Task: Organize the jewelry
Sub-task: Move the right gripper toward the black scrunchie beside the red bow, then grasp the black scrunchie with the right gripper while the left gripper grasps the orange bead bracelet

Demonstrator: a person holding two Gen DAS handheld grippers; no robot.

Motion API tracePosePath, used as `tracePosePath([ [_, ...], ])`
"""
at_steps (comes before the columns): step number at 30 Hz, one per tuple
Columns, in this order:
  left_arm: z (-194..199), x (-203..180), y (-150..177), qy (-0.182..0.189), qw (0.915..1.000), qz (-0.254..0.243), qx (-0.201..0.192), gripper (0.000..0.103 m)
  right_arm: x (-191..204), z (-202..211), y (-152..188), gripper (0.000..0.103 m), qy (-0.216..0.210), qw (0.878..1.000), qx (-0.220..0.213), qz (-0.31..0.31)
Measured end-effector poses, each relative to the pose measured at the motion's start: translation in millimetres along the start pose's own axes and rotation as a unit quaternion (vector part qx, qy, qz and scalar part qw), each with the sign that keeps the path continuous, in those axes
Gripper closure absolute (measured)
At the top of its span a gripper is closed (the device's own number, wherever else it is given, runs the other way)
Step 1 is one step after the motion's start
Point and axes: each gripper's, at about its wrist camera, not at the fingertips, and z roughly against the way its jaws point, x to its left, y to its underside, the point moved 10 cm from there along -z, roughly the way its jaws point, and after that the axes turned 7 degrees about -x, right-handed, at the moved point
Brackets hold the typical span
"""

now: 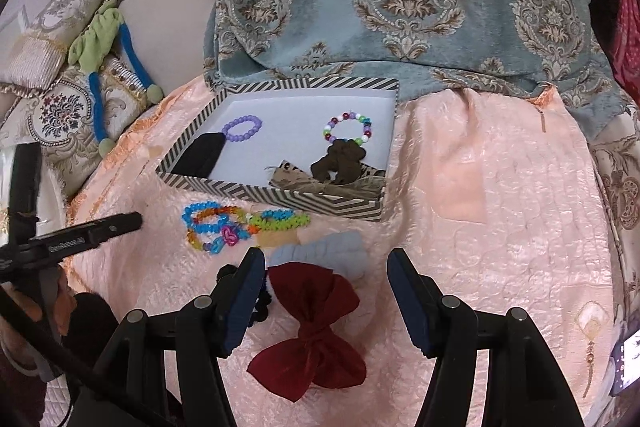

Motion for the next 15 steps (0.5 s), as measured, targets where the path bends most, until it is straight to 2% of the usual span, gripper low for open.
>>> tracePosePath([
  [3, -11.9, -1.2, 4.6, -0.006, 1.0, 0.001, 0.008, 0.049, 5.9, -0.8, 2.1, 0.042, -0.014, 1.0, 0.001, 0.001],
  [7, -30.2, -4.9, 8.6, -0.01, 0.9997, 0.002, 0.022, 0.049, 26.0, -2.3, 10.9, 0.043, -0.058, 0.998, 0.016, 0.012],
  [10, -42.1, -5.6, 12.0, -0.011, 0.9993, 0.01, 0.035, 0.049, 47.5, -7.9, 24.8, 0.053, -0.093, 0.995, 0.038, 0.027],
  [15, -56.8, -6.6, 15.8, -0.018, 0.9986, 0.019, 0.045, 0.049, 61.3, -31.8, 51.0, 0.053, -0.082, 0.992, 0.078, 0.051],
])
